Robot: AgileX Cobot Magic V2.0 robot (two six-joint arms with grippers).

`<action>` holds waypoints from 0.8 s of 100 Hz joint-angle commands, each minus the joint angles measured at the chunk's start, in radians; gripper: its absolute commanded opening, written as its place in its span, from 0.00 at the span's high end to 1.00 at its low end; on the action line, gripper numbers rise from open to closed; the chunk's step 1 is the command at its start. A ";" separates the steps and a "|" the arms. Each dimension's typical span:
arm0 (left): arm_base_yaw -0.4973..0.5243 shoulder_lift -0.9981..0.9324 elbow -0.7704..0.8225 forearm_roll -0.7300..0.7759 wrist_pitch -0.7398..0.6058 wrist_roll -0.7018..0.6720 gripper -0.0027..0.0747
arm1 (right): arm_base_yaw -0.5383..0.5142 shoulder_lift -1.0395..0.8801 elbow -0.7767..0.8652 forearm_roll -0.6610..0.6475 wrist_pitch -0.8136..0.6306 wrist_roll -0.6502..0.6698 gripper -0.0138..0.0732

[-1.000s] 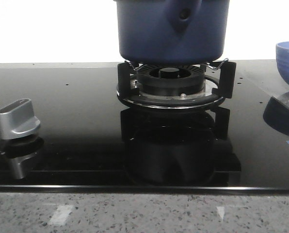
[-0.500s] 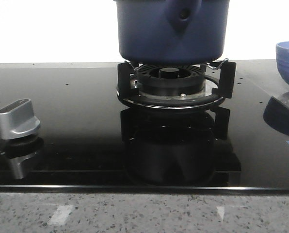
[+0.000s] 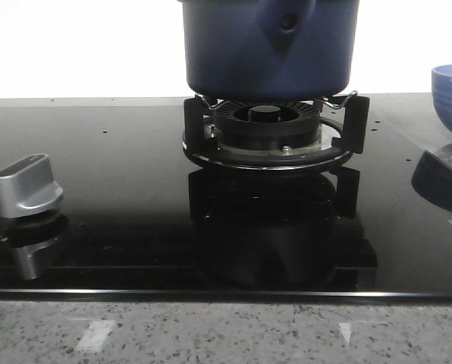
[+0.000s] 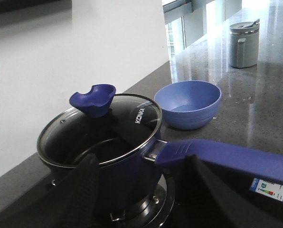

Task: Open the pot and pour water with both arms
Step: 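Grasp the blue knob of the pot's glass lid with the left gripper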

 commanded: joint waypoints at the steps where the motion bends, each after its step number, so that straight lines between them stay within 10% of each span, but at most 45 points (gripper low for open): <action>1: -0.045 0.047 -0.060 -0.095 -0.069 0.003 0.49 | 0.004 0.017 -0.035 0.009 -0.074 -0.012 0.42; 80: -0.089 0.455 -0.415 -0.123 -0.108 0.008 0.41 | 0.004 0.017 -0.024 0.009 -0.070 -0.012 0.42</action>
